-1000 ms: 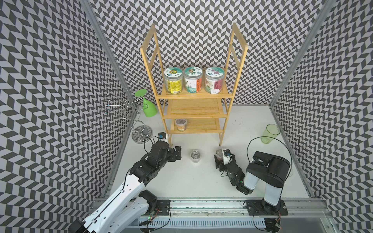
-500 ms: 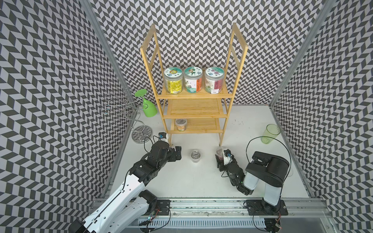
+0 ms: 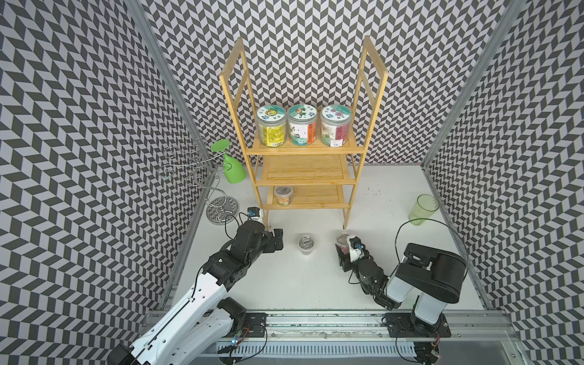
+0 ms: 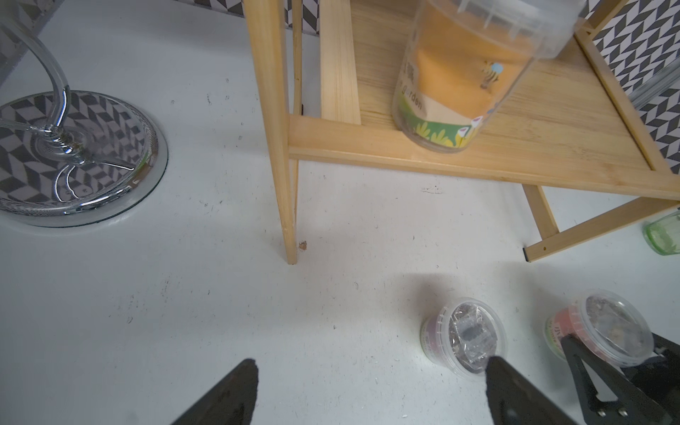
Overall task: Place the seed container on the shelf
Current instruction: Pick up the seed jar at the center of the board.
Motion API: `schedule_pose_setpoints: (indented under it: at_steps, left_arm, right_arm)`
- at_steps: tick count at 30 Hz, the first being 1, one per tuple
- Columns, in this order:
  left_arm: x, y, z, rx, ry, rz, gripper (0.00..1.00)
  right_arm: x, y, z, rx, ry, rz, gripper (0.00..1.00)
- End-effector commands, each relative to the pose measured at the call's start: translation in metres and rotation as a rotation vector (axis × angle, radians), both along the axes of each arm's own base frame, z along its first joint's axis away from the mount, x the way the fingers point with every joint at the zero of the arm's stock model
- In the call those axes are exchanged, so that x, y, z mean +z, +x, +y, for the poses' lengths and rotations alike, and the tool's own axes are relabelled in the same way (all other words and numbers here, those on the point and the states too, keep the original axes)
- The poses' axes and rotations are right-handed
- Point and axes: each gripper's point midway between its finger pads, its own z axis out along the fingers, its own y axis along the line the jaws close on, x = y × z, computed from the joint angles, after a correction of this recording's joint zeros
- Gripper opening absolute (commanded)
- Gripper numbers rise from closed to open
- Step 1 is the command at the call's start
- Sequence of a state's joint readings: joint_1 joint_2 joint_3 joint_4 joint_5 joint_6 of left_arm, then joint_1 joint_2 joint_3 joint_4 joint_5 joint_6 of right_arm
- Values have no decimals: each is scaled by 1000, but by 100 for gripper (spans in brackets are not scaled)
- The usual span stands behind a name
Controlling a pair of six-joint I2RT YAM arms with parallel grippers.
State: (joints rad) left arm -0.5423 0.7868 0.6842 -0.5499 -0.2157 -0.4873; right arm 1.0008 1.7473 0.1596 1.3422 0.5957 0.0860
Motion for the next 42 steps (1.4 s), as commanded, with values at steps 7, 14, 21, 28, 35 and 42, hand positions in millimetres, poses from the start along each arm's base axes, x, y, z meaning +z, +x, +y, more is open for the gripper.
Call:
schedule_pose_setpoints:
  at_steps: [7, 14, 21, 28, 35, 42]
  left_arm:
    - [19, 4, 5, 16, -3, -56, 97]
    - [28, 5, 9, 31, 3, -74, 97]
    - [39, 6, 11, 40, 3, -99, 97]
    - [47, 6, 16, 52, 3, -115, 97]
    - [57, 6, 22, 68, 15, -139, 97]
    - [69, 5, 30, 89, 12, -163, 97]
  right_arm:
    - [20, -14, 7, 5, 35, -25, 64]
    - [45, -22, 22, 36, 48, -17, 64]
    - [91, -24, 32, 63, 109, -75, 64]
    - [119, -28, 41, 107, 136, -117, 64]
    - [156, -25, 59, 124, 180, -185, 64]
    - [177, -9, 69, 78, 212, -262, 65]
